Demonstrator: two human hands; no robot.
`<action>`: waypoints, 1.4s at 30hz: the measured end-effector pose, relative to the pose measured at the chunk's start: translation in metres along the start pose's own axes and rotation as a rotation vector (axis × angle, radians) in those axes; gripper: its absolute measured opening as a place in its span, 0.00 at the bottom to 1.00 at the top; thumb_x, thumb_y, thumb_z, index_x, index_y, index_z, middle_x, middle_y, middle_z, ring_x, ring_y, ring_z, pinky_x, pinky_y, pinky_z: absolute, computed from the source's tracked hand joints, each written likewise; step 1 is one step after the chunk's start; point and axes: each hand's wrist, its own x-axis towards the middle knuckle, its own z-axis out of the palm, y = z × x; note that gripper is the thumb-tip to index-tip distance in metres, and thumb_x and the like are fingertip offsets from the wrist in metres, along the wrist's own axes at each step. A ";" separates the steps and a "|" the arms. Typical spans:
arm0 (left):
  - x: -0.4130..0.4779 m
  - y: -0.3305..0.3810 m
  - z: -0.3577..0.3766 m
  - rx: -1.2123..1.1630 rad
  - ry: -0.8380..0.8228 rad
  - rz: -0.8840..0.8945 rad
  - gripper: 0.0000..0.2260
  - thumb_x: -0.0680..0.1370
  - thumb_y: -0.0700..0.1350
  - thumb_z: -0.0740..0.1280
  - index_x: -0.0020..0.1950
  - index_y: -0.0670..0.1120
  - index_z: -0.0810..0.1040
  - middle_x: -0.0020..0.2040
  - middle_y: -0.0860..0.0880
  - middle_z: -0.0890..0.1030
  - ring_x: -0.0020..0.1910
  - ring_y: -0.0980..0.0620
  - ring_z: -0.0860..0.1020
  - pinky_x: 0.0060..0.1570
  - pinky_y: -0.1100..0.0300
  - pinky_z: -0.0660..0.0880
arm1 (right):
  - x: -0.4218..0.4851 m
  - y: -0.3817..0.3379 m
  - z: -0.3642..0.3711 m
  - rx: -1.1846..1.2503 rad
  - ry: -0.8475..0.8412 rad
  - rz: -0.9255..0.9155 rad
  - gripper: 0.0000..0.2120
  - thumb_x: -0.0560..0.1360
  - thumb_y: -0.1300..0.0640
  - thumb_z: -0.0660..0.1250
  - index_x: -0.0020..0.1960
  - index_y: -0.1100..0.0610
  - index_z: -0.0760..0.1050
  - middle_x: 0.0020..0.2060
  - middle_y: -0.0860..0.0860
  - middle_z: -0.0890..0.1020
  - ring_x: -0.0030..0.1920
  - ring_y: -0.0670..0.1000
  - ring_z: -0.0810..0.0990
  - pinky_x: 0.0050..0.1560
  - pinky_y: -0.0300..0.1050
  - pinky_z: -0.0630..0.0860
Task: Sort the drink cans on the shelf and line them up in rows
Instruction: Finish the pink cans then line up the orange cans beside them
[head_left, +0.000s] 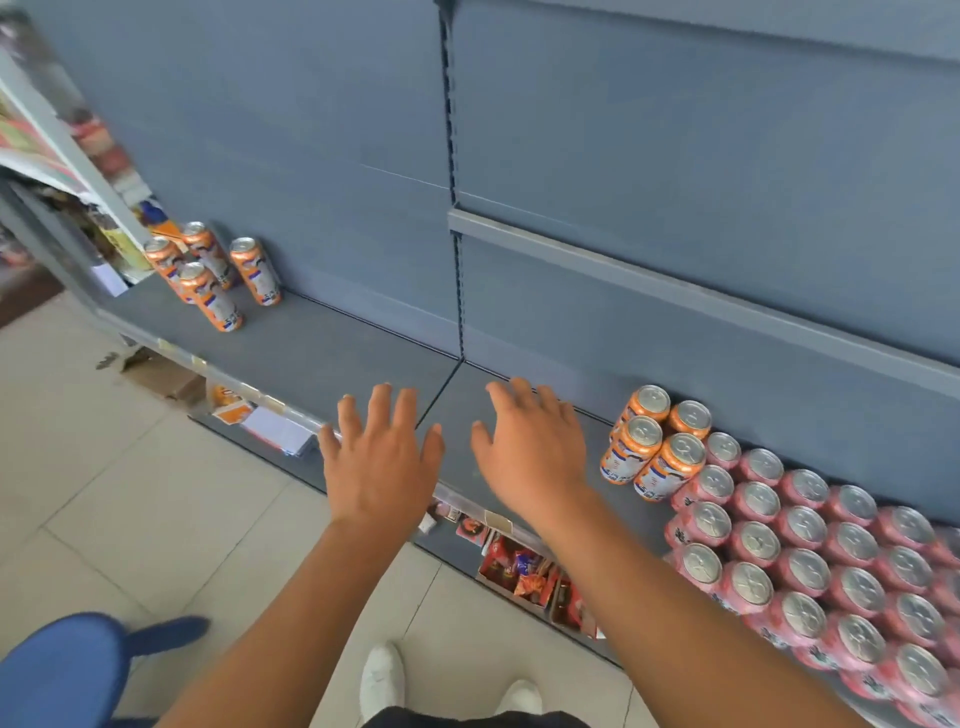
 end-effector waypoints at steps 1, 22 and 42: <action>0.000 -0.010 -0.003 -0.001 0.001 -0.027 0.19 0.79 0.56 0.63 0.67 0.48 0.73 0.68 0.47 0.73 0.69 0.36 0.67 0.63 0.38 0.68 | 0.003 -0.012 0.000 -0.003 -0.006 -0.025 0.23 0.80 0.46 0.56 0.73 0.53 0.63 0.70 0.52 0.70 0.70 0.59 0.66 0.66 0.55 0.64; 0.064 -0.342 -0.048 0.103 -0.021 -0.239 0.23 0.82 0.59 0.55 0.75 0.52 0.63 0.77 0.50 0.62 0.75 0.38 0.60 0.69 0.42 0.61 | 0.096 -0.341 0.066 0.020 -0.025 -0.185 0.23 0.80 0.47 0.56 0.73 0.52 0.64 0.69 0.51 0.71 0.68 0.57 0.68 0.64 0.54 0.67; 0.273 -0.497 -0.025 0.162 -0.018 -0.287 0.16 0.77 0.54 0.68 0.61 0.47 0.75 0.62 0.46 0.77 0.63 0.33 0.73 0.56 0.38 0.73 | 0.336 -0.488 0.117 0.111 -0.012 -0.262 0.19 0.77 0.49 0.61 0.67 0.51 0.68 0.56 0.51 0.77 0.57 0.57 0.74 0.53 0.51 0.69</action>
